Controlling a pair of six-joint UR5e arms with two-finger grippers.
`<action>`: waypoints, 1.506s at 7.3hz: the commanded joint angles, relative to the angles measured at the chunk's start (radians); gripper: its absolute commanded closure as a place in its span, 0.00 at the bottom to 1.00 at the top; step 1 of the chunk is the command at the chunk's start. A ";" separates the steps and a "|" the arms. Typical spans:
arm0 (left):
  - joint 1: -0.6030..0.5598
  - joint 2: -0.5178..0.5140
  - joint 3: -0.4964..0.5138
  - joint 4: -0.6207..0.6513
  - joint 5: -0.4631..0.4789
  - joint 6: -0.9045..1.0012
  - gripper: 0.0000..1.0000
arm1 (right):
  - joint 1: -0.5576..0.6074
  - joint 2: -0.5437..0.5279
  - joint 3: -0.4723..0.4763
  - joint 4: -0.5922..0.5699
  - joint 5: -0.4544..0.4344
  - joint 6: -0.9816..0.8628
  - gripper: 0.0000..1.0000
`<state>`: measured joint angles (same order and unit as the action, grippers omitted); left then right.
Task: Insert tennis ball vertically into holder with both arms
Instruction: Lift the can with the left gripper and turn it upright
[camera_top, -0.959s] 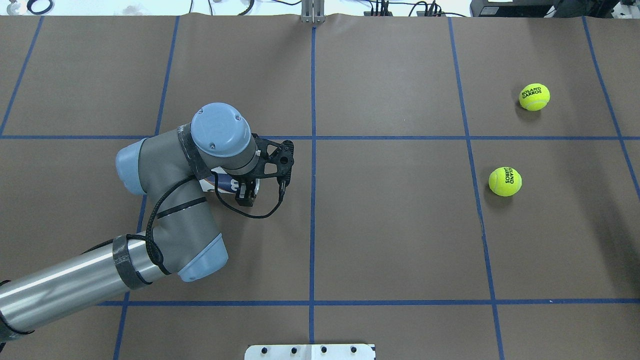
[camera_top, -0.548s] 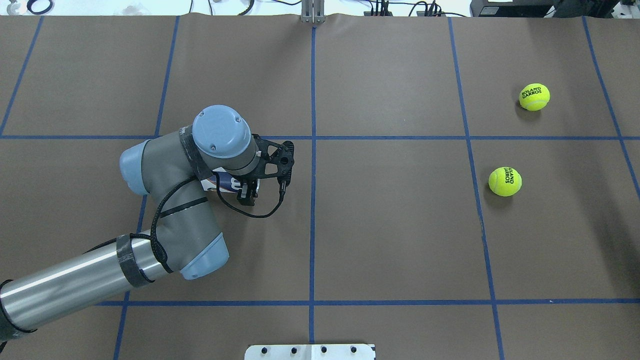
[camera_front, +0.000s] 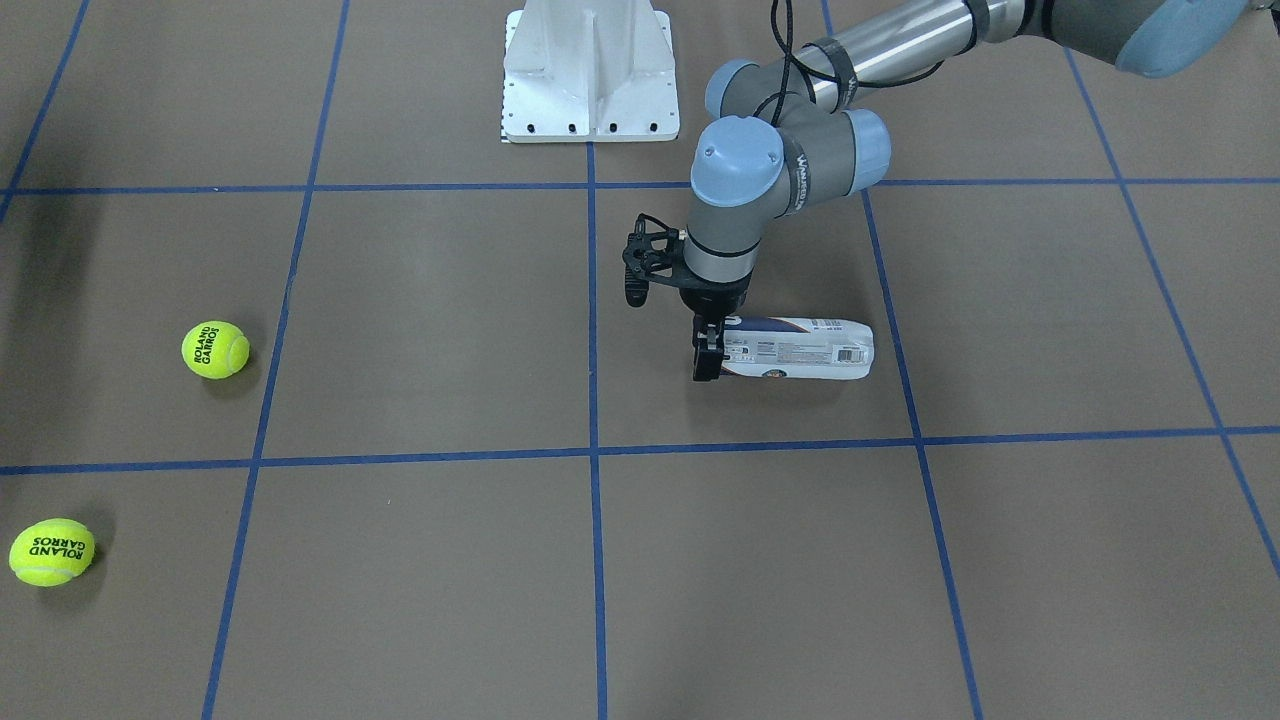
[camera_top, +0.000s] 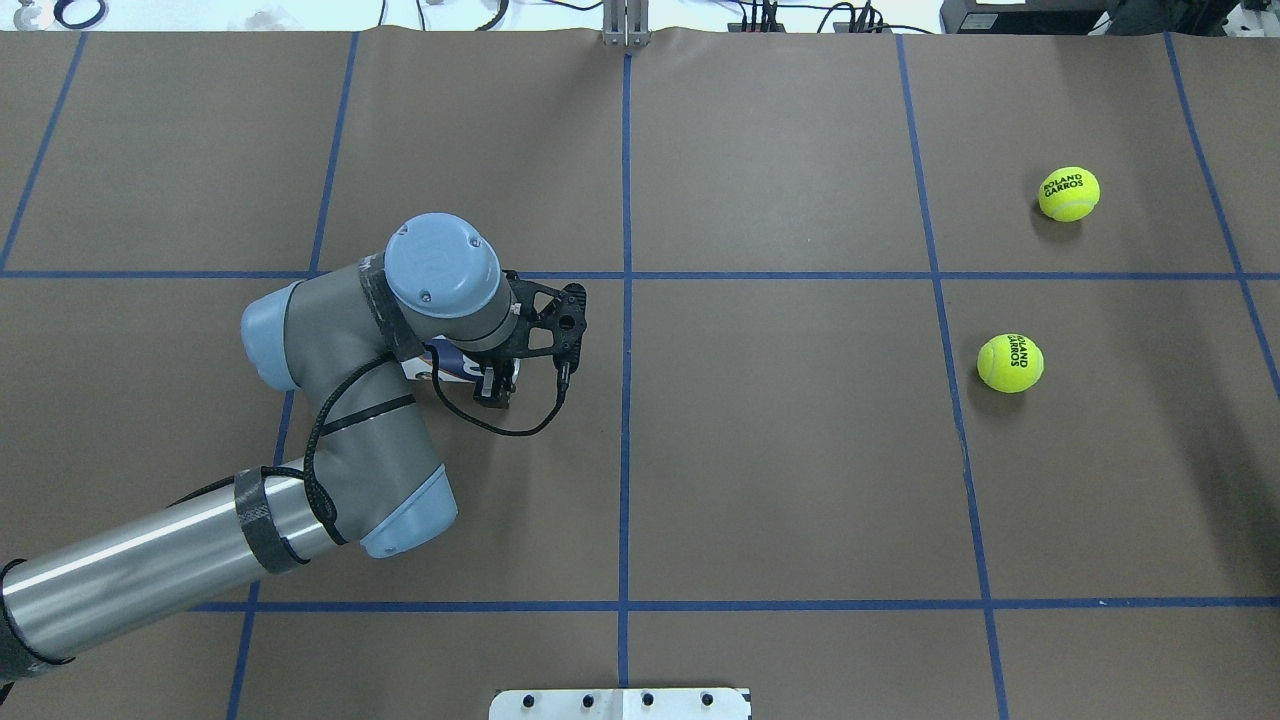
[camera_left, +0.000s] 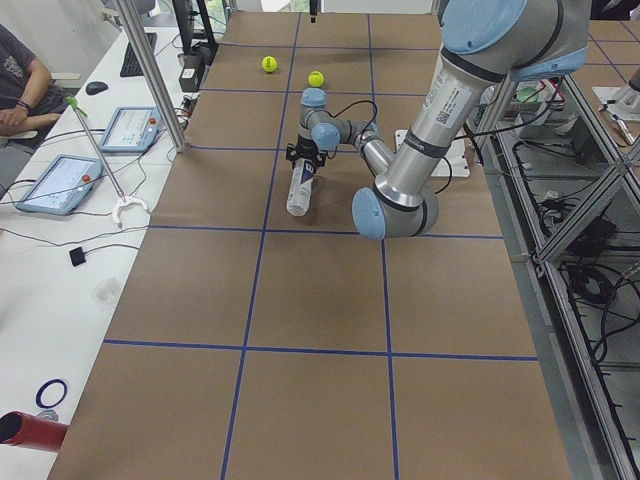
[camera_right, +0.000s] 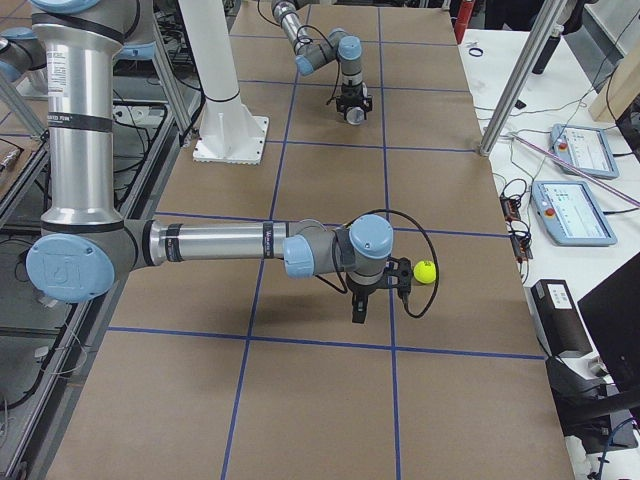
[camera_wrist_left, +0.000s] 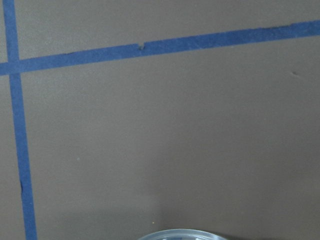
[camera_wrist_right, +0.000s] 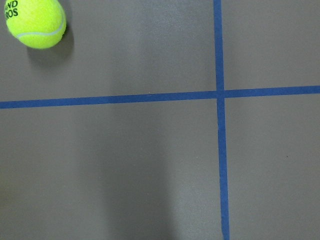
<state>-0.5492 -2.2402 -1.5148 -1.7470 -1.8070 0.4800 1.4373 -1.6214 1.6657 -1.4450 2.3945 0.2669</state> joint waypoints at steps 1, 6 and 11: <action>0.000 -0.002 -0.002 -0.015 0.006 0.000 0.18 | 0.000 0.000 0.002 0.000 0.000 0.002 0.00; -0.038 -0.010 -0.113 -0.249 0.031 -0.142 0.20 | 0.000 0.008 0.009 0.006 0.052 0.000 0.00; -0.026 -0.012 0.034 -1.110 0.260 -0.676 0.21 | -0.037 0.003 0.005 0.199 0.048 0.005 0.00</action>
<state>-0.5853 -2.2494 -1.5582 -2.6213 -1.6192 -0.0894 1.4253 -1.6157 1.6699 -1.3335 2.4451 0.2704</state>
